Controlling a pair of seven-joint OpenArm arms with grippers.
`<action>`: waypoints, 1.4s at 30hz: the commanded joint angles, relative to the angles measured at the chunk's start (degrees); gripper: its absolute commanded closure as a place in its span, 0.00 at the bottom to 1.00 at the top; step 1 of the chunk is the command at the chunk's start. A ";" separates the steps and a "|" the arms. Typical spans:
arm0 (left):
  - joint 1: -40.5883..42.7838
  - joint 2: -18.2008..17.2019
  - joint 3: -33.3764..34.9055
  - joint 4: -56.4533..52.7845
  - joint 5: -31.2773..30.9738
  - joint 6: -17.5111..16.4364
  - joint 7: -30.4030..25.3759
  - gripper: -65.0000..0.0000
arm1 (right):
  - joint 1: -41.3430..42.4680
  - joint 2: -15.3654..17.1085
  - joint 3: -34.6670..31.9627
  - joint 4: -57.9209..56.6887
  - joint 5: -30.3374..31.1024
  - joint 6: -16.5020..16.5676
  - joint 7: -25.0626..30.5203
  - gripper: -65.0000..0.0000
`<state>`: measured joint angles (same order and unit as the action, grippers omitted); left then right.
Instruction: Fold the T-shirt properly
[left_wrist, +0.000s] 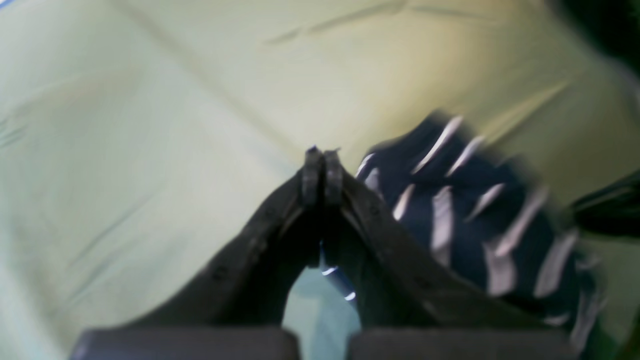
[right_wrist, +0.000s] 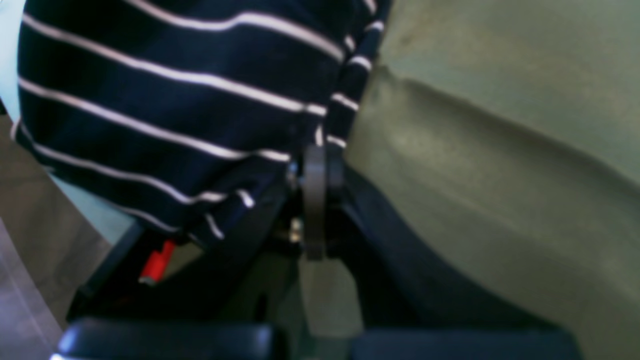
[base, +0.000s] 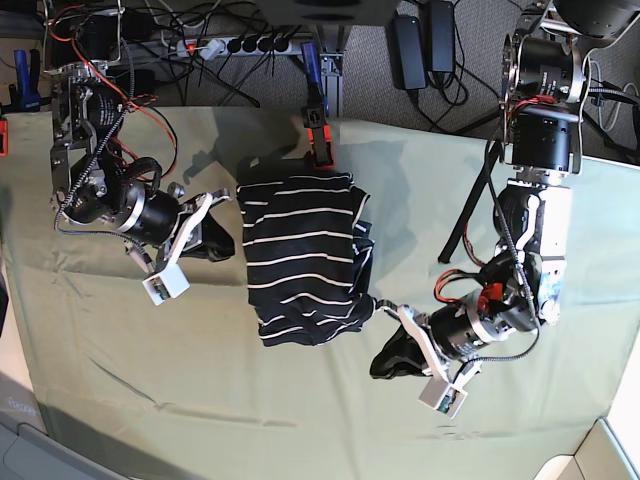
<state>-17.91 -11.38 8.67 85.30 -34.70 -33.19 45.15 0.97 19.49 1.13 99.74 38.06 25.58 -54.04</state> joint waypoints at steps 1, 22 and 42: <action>-0.42 0.42 -0.11 1.60 -0.61 -0.17 -0.76 1.00 | 1.31 0.33 0.37 1.01 0.63 4.87 1.77 1.00; 14.32 2.29 4.17 6.38 8.87 -0.94 -7.89 1.00 | 3.23 -1.68 0.35 -0.55 -3.58 4.87 7.08 1.00; 22.75 -1.42 -8.50 23.76 7.26 -0.85 -8.00 1.00 | -1.22 -2.47 9.51 3.74 0.26 4.87 4.24 1.00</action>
<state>6.09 -12.49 0.43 107.92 -26.52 -33.52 39.05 -1.19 16.38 10.39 102.37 37.23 25.65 -51.27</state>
